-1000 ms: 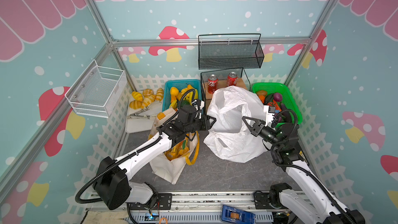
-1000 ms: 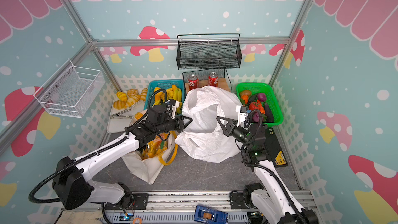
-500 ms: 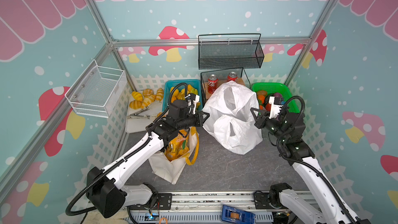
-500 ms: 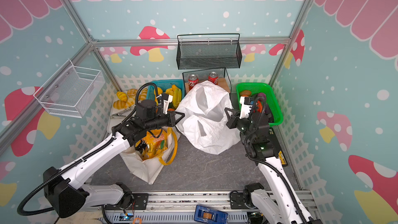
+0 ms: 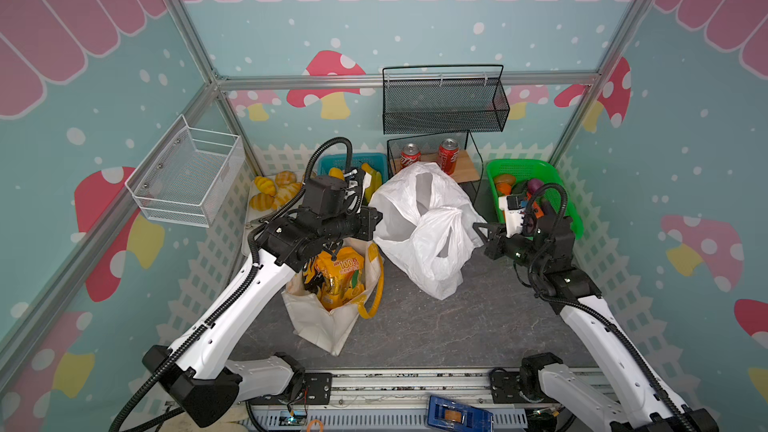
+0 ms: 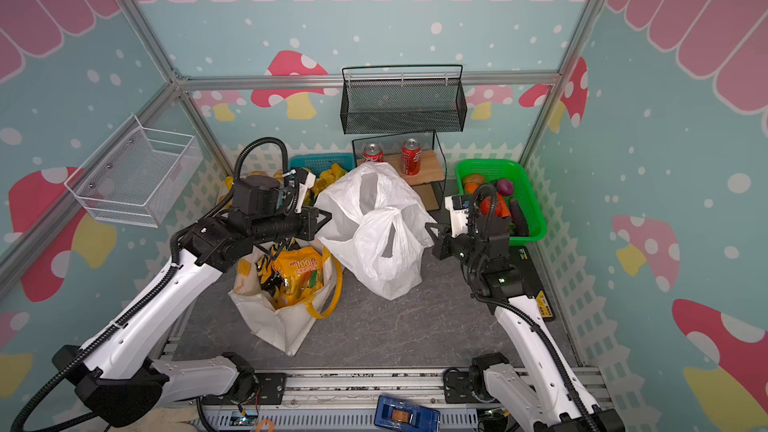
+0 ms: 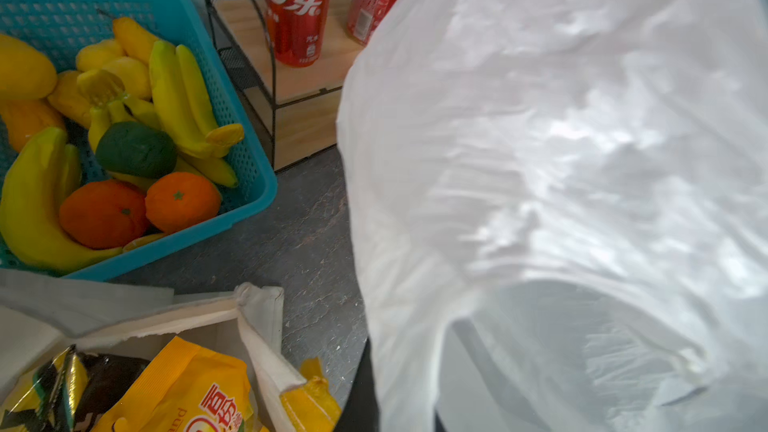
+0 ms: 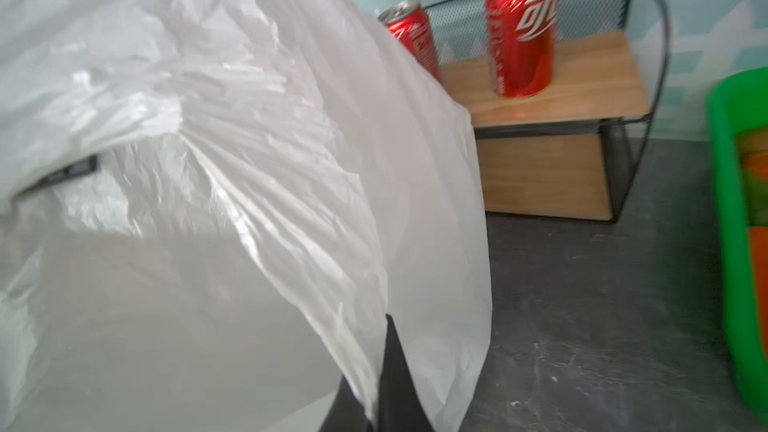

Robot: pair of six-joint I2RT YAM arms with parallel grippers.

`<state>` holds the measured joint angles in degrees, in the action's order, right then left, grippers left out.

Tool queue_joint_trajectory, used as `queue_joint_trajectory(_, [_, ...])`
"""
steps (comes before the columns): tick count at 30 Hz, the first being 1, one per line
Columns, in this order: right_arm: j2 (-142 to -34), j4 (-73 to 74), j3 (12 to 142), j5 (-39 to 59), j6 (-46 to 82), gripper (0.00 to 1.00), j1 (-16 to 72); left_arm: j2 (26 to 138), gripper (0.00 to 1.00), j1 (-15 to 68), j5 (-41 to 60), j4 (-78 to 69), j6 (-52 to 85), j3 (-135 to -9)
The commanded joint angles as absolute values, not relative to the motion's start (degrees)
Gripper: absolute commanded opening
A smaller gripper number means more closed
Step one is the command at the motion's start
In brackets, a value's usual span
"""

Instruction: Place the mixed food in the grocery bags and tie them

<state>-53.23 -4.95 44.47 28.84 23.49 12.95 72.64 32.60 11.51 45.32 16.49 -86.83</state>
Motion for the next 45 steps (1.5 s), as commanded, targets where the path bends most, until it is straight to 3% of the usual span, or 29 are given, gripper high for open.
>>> queue_joint_trajectory(1, [-53.0, 2.2, 40.1, 33.8, 27.4, 0.0, 17.7, 72.3, 0.0, 36.6, 10.6, 52.9, 11.8, -92.6])
queue_joint_trajectory(5, [-57.3, 3.7, 37.9, 31.6, 27.9, 0.02, 26.1, 76.4, 0.0, 38.2, 6.8, 61.0, 10.3, -100.3])
queue_joint_trajectory(10, [-58.3, 7.6, 35.4, 33.3, 28.2, 0.12, 27.7, 83.2, 0.0, 40.0, 5.0, 67.1, 8.4, -107.9])
queue_joint_trajectory(16, [-55.3, -1.9, 36.0, 14.1, 15.8, 0.4, 27.5, 90.8, 0.0, 40.0, 9.3, 66.3, 9.4, -107.1])
queue_joint_trajectory(22, [-45.9, 9.1, 27.1, 10.2, 9.2, 0.58, 28.1, 95.4, 0.0, 40.0, 13.7, 64.0, 10.2, -107.9])
queue_joint_trajectory(23, [-44.5, 11.0, 25.8, 8.7, 8.7, 0.68, 28.1, 95.8, 0.0, 40.0, 14.0, 64.0, 10.0, -108.1])
queue_joint_trajectory(24, [-43.3, 12.0, 25.3, 6.6, 8.3, 0.72, 28.1, 96.0, 0.0, 40.0, 14.1, 64.0, 9.9, -108.2])
queue_joint_trajectory(26, [-41.8, 12.7, 25.3, 2.5, 7.1, 0.73, 28.1, 96.2, 0.0, 40.0, 14.3, 63.9, 9.6, -108.3])
queue_joint_trajectory(37, [-44.6, 13.4, 35.9, -0.7, 1.1, 0.74, 28.0, 96.6, 0.0, 40.0, 16.7, 63.8, 8.1, -108.5])
queue_joint_trajectory(39, [-46.8, 13.2, 38.3, -0.5, 0.4, 0.66, 28.0, 96.5, 0.0, 40.0, 17.0, 63.9, 7.8, -108.5])
queue_joint_trajectory(45, [-55.4, 4.1, 49.4, 0.6, 6.3, 0.28, 22.8, 95.9, 0.0, 40.0, 17.8, 63.9, 3.7, -107.8])
